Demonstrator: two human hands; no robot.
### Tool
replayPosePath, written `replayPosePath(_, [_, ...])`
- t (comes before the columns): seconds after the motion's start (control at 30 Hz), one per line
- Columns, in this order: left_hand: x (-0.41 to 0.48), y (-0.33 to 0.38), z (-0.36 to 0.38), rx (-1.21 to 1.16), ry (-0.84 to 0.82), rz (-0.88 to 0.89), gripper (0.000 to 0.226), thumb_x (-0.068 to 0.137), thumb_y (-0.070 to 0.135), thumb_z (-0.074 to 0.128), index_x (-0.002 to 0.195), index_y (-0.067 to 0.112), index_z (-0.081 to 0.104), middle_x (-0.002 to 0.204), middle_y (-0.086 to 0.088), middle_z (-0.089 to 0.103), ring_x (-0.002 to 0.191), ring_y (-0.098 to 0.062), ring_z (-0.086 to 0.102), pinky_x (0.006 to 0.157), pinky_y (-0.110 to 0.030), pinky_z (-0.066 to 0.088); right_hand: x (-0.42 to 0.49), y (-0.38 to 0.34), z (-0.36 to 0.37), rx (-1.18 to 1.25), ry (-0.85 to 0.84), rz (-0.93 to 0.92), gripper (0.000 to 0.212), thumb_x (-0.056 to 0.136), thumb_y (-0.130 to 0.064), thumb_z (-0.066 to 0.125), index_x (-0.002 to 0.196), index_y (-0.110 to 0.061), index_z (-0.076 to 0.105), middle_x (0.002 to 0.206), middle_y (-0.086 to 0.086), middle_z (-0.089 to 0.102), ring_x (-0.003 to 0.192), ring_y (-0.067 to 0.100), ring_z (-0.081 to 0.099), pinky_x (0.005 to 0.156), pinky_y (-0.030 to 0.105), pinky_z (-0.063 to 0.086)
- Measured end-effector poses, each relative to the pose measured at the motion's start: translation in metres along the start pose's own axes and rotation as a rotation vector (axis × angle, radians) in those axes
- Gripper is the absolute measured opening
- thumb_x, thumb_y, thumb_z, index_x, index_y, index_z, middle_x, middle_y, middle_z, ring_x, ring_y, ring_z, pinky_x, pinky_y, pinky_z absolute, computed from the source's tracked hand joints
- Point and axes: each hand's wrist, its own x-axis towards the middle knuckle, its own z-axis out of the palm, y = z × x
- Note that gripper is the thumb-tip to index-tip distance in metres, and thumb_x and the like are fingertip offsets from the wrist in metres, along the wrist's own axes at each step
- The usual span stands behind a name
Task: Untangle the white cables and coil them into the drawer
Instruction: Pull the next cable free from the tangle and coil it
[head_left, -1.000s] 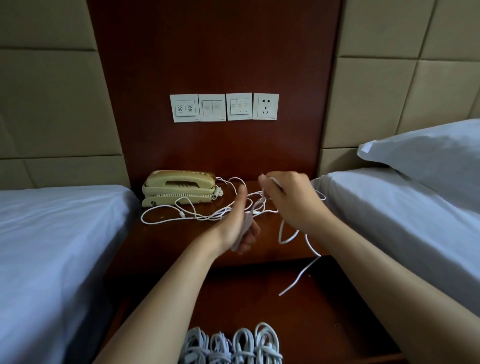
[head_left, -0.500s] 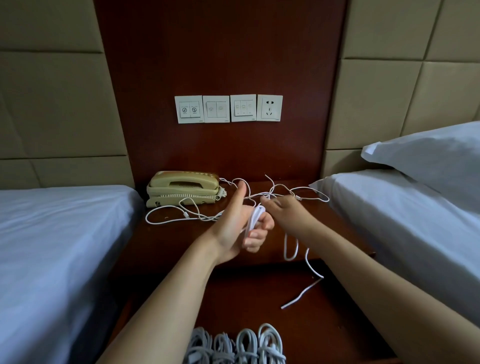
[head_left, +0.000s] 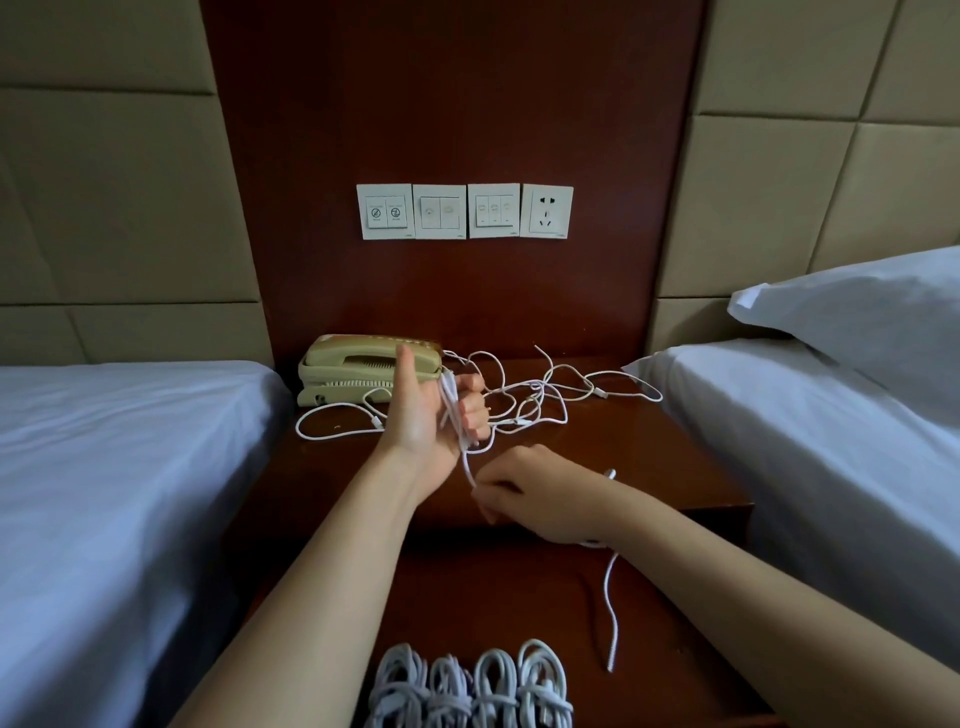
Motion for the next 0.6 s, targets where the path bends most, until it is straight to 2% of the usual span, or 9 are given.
replayPosePath(0.1, [0.005, 0.000, 0.000, 0.009, 0.079, 0.001, 0.073, 0.089, 0.069, 0.003, 0.066, 0.010, 0.039, 0.041, 0.000, 0.035, 0.034, -0.012, 0.034, 0.038, -0.016, 0.030, -0.003, -0.012, -0.011, -0.066, -0.024, -0.030, 0.025, 0.094, -0.023, 0.051, 0.075, -0.011, 0.064, 0.078, 0.002, 0.064, 0.075, 0.017, 0.057, 0.074, 0.035, 0.047])
replayPosePath(0.2, [0.009, -0.003, -0.001, 0.079, 0.144, -0.020, 0.076, 0.089, 0.070, 0.007, 0.067, 0.007, 0.043, 0.041, -0.004, 0.041, 0.033, -0.014, 0.040, 0.039, -0.014, 0.034, -0.007, -0.021, -0.025, -0.130, 0.015, -0.044, 0.022, 0.092, -0.024, 0.054, 0.079, -0.012, 0.066, 0.074, 0.003, 0.060, 0.071, 0.017, 0.054, 0.072, 0.035, 0.044])
replayPosePath(0.27, [0.010, -0.006, -0.001, 0.203, 0.161, -0.031, 0.076, 0.090, 0.068, 0.007, 0.069, 0.005, 0.045, 0.042, -0.004, 0.046, 0.033, -0.013, 0.044, 0.037, -0.013, 0.035, -0.008, -0.023, -0.032, -0.151, 0.064, -0.051, 0.022, 0.092, -0.025, 0.054, 0.073, -0.017, 0.064, 0.072, 0.003, 0.060, 0.067, 0.016, 0.052, 0.069, 0.034, 0.043])
replayPosePath(0.37, [0.006, -0.011, 0.006, 0.342, 0.059, -0.057, 0.079, 0.092, 0.062, 0.002, 0.062, 0.005, 0.049, 0.040, -0.004, 0.047, 0.034, -0.013, 0.045, 0.038, -0.012, 0.032, -0.009, -0.021, -0.040, -0.149, 0.184, -0.042, 0.024, 0.090, -0.023, 0.054, 0.066, -0.025, 0.055, 0.066, -0.002, 0.057, 0.065, 0.017, 0.052, 0.066, 0.037, 0.046])
replayPosePath(0.47, [0.000, -0.020, 0.012, 0.455, -0.078, -0.025, 0.091, 0.094, 0.055, -0.007, 0.038, 0.012, 0.051, 0.033, -0.004, 0.043, 0.035, -0.014, 0.043, 0.040, -0.017, 0.031, -0.008, -0.013, -0.046, -0.122, 0.288, -0.012, 0.023, 0.090, -0.020, 0.052, 0.067, -0.023, 0.058, 0.065, -0.006, 0.060, 0.066, 0.012, 0.053, 0.066, 0.038, 0.047])
replayPosePath(0.53, [-0.001, -0.023, 0.014, 0.457, -0.103, -0.020, 0.087, 0.093, 0.057, -0.005, 0.048, 0.008, 0.050, 0.037, -0.007, 0.044, 0.037, -0.017, 0.042, 0.043, -0.022, 0.030, -0.008, -0.010, -0.046, -0.102, 0.335, -0.013, 0.028, 0.090, -0.022, 0.053, 0.064, -0.029, 0.049, 0.063, -0.011, 0.057, 0.066, 0.011, 0.052, 0.067, 0.040, 0.048])
replayPosePath(0.6, [0.001, -0.025, 0.016, 0.463, -0.120, -0.023, 0.083, 0.093, 0.059, -0.003, 0.058, 0.004, 0.048, 0.040, -0.007, 0.044, 0.040, -0.019, 0.042, 0.047, -0.027, 0.028, -0.007, -0.008, -0.045, -0.125, 0.364, -0.006, 0.023, 0.091, -0.026, 0.054, 0.069, -0.032, 0.048, 0.067, -0.011, 0.056, 0.072, 0.016, 0.055, 0.069, 0.041, 0.048])
